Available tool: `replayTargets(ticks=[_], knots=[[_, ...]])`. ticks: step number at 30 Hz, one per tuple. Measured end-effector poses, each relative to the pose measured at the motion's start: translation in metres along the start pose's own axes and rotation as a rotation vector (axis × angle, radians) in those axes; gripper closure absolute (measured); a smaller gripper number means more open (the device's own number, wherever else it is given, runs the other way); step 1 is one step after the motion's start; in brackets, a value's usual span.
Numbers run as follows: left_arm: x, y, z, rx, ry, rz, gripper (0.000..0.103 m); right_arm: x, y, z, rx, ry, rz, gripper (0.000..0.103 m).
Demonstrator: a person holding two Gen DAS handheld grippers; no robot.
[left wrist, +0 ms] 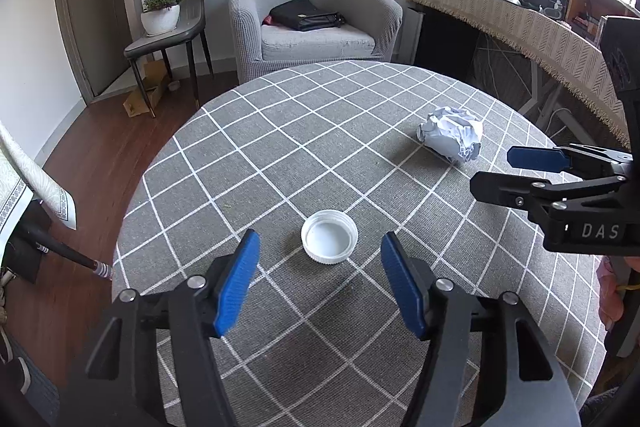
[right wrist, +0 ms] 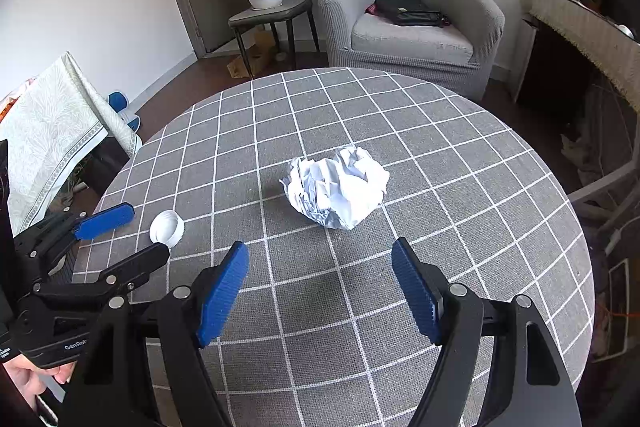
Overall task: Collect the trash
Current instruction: 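Move both tools back over the table toward the crumpled paper ball, then grasp the white bottle cap with the left tool while the right tool grasps the paper ball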
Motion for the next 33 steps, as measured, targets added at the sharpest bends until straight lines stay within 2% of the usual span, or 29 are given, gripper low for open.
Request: replayTargets(ticks=[3, 4, 11, 20, 33], knots=[[0.007, 0.003, -0.005, 0.021, -0.005, 0.034, 0.049, 0.002, 0.004, -0.004, -0.001, -0.003, 0.014, 0.028], [0.008, 0.004, -0.005, 0.019, -0.004, 0.042, 0.049, 0.003, 0.005, -0.006, -0.005, -0.002, 0.020, 0.028], [0.008, 0.001, 0.003, -0.010, -0.003, 0.048, 0.070, 0.007, 0.013, -0.009, -0.001, -0.003, 0.041, 0.028], [0.000, 0.003, 0.003, -0.001, 0.022, 0.040, 0.071, 0.008, -0.002, -0.009, -0.008, 0.006, 0.028, 0.028], [-0.028, 0.007, 0.053, -0.064, 0.014, 0.014, 0.071, 0.027, -0.021, -0.004, 0.016, 0.044, 0.017, 0.028]])
Point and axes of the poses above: each gripper's, at about its wrist camera, not at the fingertips, and x roughly the way its jaws point, z to its left, y to its underside, the point moved 8 cm from there along x, roughly the way its jaws point, and after that the axes turned 1 degree about -x, right-handed, at the moved point
